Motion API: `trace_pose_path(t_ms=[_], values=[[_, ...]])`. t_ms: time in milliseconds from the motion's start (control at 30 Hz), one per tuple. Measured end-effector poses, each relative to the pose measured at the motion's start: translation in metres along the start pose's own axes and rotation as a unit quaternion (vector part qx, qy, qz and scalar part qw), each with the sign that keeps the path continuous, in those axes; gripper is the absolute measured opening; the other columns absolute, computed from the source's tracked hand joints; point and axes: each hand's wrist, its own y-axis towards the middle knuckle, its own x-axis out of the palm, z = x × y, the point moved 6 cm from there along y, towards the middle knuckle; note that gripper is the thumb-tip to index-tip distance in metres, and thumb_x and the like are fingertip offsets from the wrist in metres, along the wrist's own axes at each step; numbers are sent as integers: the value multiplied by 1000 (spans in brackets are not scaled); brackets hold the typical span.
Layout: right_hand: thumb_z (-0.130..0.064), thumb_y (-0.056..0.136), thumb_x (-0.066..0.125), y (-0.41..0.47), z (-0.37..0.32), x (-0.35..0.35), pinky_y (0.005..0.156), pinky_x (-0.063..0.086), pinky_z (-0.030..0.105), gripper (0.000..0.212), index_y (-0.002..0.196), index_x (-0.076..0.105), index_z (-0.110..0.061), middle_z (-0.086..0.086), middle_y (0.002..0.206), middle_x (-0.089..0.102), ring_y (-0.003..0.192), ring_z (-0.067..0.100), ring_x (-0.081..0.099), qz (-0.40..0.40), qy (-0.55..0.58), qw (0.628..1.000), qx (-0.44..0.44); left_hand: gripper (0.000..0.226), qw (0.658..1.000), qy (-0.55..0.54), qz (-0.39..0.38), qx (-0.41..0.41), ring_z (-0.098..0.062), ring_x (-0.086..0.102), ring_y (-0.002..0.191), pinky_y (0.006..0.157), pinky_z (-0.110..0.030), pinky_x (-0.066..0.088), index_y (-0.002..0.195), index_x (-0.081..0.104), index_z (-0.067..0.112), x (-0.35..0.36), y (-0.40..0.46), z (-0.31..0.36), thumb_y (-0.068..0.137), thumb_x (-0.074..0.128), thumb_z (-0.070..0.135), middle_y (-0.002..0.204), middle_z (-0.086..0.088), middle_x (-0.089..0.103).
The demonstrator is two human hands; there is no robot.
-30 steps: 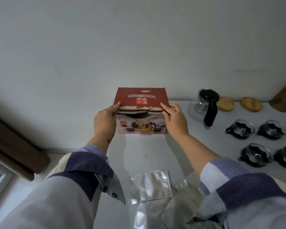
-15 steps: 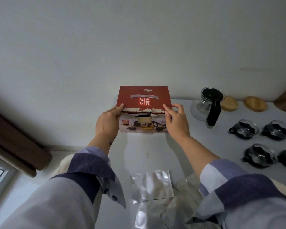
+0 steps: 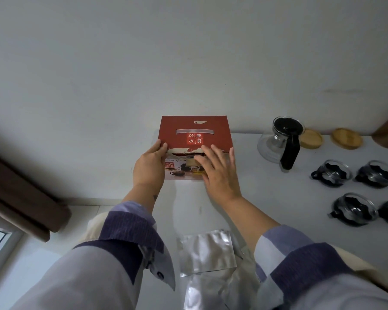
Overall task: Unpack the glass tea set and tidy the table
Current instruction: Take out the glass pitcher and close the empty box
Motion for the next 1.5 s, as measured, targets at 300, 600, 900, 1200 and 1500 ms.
trace_pose_path(t_ms=[300, 600, 900, 1200, 1500], values=[[-14, 76, 74, 26, 3, -21, 86, 56, 41, 33, 110, 71, -15, 4, 105, 74, 98, 27, 69, 61, 60, 995, -44, 37, 999, -35, -7, -11, -19, 46, 131, 106, -33, 41, 137, 50, 28, 3, 3, -3, 101, 41, 27, 151, 10, 36], [-10, 71, 82, 15, 2, -19, 87, 55, 47, 30, 100, 76, -16, 3, 105, 75, 97, 27, 71, 76, 57, 995, -32, 39, 1000, -16, -10, -7, -20, 45, 131, 105, -34, 42, 140, 47, 28, 6, 2, -1, 102, 40, 23, 152, 10, 33], [-16, 75, 79, 24, 3, -20, 74, 54, 31, 11, 86, 77, -15, 0, 90, 75, 84, 21, 70, 101, 89, 991, 3, 39, 1000, -5, -10, -1, -20, 45, 132, 104, -33, 42, 140, 47, 28, 5, 1, 0, 102, 40, 25, 153, 10, 32], [-43, 89, 60, 27, 26, -1, 115, 20, 52, 42, 127, 61, -24, -2, 136, 58, 134, 23, 45, -27, 96, 985, 139, 38, 1000, 1, -2, 6, -22, 47, 130, 103, -36, 44, 138, 49, 27, 3, 2, 1, 101, 40, 28, 151, 8, 36], [-4, 97, 42, 38, 48, 9, 122, 4, 47, 66, 153, 13, -20, -3, 162, 8, 150, 17, -3, -176, 67, 978, 86, 36, 1000, -21, 10, -2, -20, 48, 129, 101, -31, 41, 136, 51, 29, 8, 25, 5, 102, 39, 31, 150, 9, 37]])
